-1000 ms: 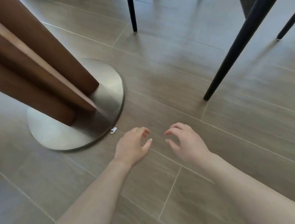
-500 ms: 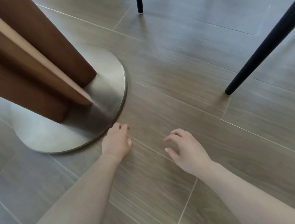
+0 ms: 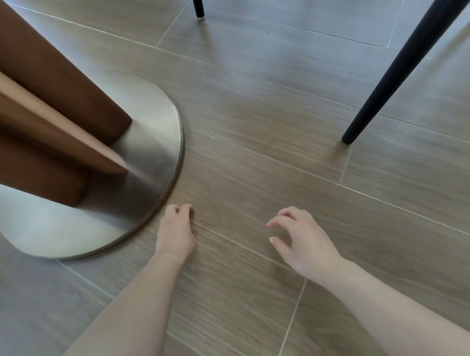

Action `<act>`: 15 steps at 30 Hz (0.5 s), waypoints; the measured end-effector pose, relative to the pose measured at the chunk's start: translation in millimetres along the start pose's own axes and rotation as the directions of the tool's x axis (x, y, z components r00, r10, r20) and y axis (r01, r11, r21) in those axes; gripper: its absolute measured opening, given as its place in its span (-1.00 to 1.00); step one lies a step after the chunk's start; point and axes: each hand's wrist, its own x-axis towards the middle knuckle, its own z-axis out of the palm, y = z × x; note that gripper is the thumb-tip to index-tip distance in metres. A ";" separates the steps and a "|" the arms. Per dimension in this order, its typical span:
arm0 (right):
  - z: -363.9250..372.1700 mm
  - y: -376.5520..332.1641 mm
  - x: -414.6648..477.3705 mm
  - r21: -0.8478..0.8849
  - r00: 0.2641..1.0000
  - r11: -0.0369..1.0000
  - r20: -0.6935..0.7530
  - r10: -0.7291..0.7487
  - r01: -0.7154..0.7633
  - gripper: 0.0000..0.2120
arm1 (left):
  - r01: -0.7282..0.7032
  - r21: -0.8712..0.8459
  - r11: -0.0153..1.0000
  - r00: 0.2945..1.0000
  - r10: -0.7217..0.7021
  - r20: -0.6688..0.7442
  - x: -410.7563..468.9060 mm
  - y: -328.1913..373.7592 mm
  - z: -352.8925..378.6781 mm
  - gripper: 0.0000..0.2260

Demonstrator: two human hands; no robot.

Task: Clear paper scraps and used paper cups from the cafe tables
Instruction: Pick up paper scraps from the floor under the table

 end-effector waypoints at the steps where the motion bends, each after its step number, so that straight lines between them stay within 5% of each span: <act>1: -0.4 1.9 -0.8 -0.001 1.000 1.000 -0.007 0.006 -0.006 -0.79 | -0.027 -0.021 0.999 1.000 0.028 0.009 -0.3 2.7 1.3 -0.66; 10: -23.2 1.1 -8.0 0.024 0.998 0.999 -0.063 0.026 -0.025 -0.79 | -0.368 -0.166 0.915 0.930 0.364 -0.054 -17.9 65.8 -15.5 -0.72; 15: -66.6 -16.4 -18.3 0.040 0.990 0.998 -0.129 0.055 -0.050 -0.77 | -0.424 -0.267 0.866 0.905 0.392 -0.166 -41.8 120.0 -59.0 -0.69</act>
